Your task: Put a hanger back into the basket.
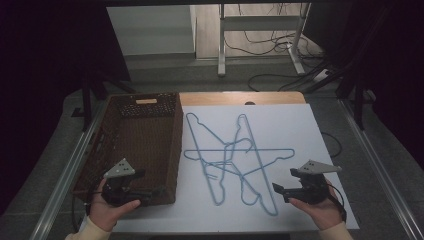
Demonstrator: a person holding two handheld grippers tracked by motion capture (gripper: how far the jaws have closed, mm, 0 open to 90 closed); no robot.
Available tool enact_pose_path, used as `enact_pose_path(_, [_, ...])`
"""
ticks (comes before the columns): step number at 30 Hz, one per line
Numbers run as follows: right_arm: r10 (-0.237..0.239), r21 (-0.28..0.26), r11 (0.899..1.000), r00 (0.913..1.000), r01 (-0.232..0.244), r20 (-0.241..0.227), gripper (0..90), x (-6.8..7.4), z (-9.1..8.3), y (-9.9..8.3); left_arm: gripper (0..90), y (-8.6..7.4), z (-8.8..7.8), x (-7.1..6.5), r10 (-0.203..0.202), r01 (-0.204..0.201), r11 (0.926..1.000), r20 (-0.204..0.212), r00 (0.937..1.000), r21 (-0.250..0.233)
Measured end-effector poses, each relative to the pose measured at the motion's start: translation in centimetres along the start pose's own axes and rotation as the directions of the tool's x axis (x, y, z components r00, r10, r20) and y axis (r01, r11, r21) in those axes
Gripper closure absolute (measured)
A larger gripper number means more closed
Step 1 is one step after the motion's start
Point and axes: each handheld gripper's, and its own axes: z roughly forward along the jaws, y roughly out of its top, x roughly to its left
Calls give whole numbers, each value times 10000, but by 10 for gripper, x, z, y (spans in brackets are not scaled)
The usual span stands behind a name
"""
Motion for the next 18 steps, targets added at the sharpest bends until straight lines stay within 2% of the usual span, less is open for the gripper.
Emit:
enact_pose_path(5, [77,22,10000,10000,-77,15,160,-1,0,0,130,0,-2,-2,138,-138,9999,133,9998,22])
enact_pose_path(18, [-3,239,9997,9999,-1,169,181,4,2,7,139,-1,-6,-1,130,-130,9999,190,9997,28])
